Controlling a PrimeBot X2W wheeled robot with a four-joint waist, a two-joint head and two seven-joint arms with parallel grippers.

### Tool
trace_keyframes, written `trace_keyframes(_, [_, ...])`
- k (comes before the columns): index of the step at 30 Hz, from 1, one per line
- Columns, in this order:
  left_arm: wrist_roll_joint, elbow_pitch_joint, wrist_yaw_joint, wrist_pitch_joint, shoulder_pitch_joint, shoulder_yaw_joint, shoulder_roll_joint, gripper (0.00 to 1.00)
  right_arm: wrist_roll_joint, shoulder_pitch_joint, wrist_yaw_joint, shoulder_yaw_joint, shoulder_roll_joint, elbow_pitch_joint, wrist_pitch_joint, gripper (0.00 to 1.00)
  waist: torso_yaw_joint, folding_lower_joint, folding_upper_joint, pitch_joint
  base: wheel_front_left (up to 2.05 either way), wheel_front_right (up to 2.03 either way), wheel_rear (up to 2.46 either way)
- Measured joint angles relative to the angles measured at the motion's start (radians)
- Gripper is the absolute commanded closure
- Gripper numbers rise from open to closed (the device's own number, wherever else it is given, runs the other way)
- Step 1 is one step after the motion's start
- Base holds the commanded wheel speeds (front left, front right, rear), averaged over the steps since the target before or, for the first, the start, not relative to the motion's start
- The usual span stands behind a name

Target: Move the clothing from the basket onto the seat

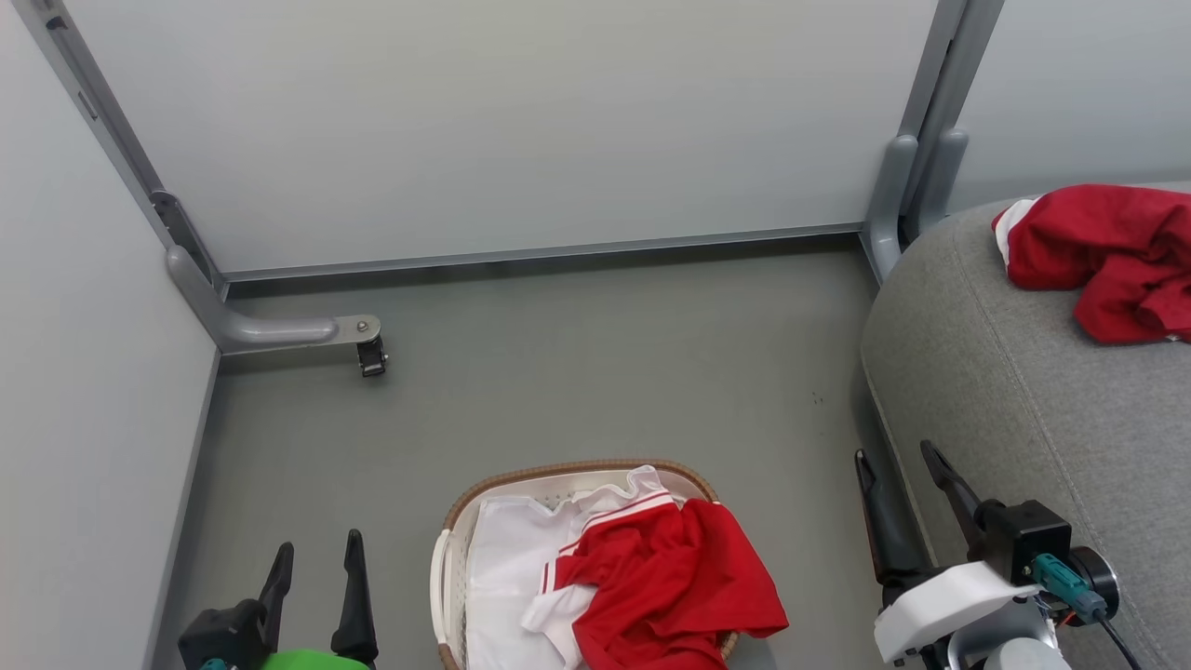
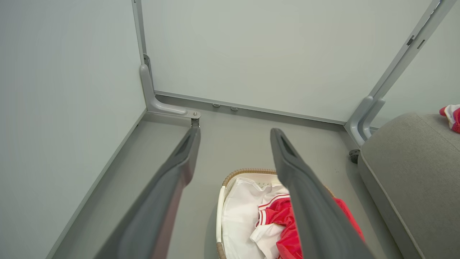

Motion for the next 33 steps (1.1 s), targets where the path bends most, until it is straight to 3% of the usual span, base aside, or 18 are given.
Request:
trace_keyframes(18, [0.013,0.015,-0.015,0.007,-0.03,-0.019,-0.003,0.0,-0.001,-0.007,0.0,-0.013,0.0,0.003,0.0,0.0,-0.005,0.0,0.0,0.019,0.0,0.0,0.0])
trace_keyframes(26, [0.042,0.003,-0.048,0.047,-0.159,-0.092,-0.031,0.0,-0.037,-0.072,0.0,-0.086,0.0,-0.044,0.0,0.0,-0.012,0.0,0.0,0.088,0.0,0.0,0.0])
trace_keyframes(33, [0.099,0.089,-0.08,0.105,-0.332,-0.181,-0.062,0.0,-0.045,-0.179,0.0,-0.1,0.0,-0.095,0.0,0.0,-0.034,0.0,0.0,0.203,0.0,0.0,0.0])
